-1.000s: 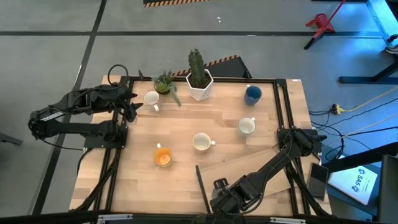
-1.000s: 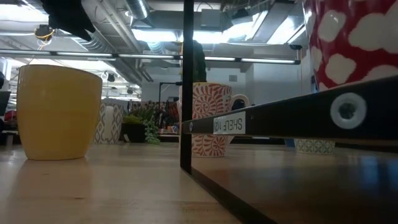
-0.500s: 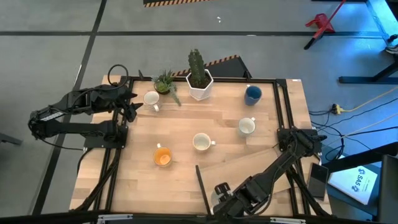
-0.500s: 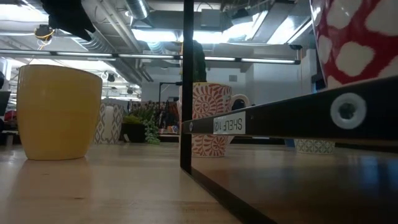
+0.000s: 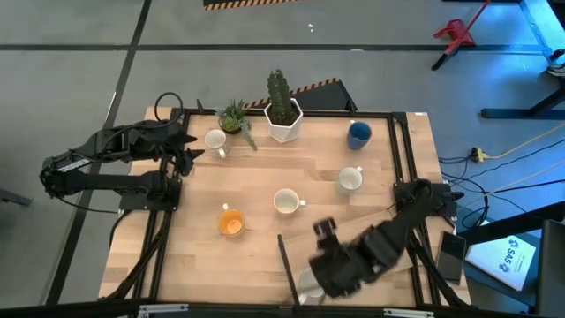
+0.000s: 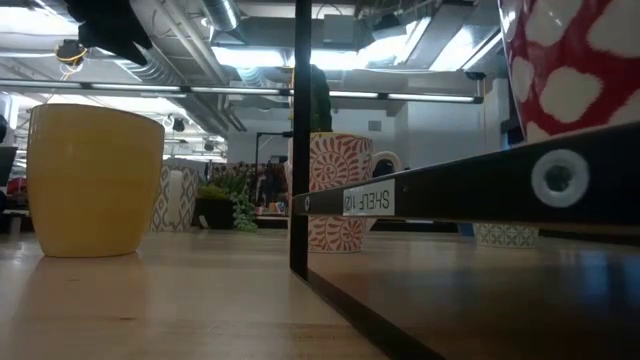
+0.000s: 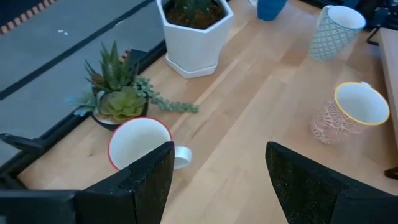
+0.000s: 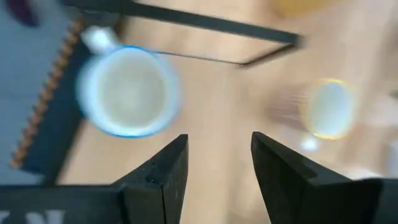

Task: Place coffee mugs
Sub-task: Put the yellow mug on the shelf

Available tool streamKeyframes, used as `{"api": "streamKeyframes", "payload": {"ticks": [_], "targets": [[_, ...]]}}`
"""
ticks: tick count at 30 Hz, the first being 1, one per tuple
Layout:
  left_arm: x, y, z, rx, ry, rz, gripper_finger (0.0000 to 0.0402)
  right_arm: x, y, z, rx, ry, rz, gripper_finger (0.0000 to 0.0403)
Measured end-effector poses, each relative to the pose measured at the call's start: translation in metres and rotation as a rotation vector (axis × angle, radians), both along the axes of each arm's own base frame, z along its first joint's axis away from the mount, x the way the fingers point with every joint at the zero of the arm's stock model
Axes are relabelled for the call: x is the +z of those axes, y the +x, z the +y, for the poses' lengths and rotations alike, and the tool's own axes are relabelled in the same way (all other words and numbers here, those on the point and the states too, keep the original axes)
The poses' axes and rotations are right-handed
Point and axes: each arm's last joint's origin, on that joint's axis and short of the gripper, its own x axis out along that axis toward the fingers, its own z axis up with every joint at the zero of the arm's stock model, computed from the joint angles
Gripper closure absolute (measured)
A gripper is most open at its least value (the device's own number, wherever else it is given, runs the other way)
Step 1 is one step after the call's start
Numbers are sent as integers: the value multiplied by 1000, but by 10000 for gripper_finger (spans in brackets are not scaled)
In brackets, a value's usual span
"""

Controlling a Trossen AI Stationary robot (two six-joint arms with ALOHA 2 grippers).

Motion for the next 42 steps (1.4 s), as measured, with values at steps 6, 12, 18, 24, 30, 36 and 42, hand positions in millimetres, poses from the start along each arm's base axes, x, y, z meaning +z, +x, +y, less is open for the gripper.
{"api": "streamKeyframes", "payload": {"ticks": [6,12,18,24,30,36,42], "targets": [[0,0,-1,-15,-12,-2,154,-4,33,-52,-20,-75,13,242],[-1,1,-3,-79,-64,-5,154,-12,84,-85,61,-85,-154,242],[-2,1,-5,-140,-123,-13,154,-34,131,-97,137,-108,-318,242],[-6,8,-14,-367,-257,18,154,-41,135,-99,179,-93,-285,242],[-25,24,-28,-505,-360,147,154,-33,127,-91,205,-82,-295,242],[-54,39,-48,-462,-380,248,154,-32,127,-91,181,-78,-300,242],[-76,51,-63,-326,-351,285,154,-31,127,-92,155,-75,-303,242]]}}
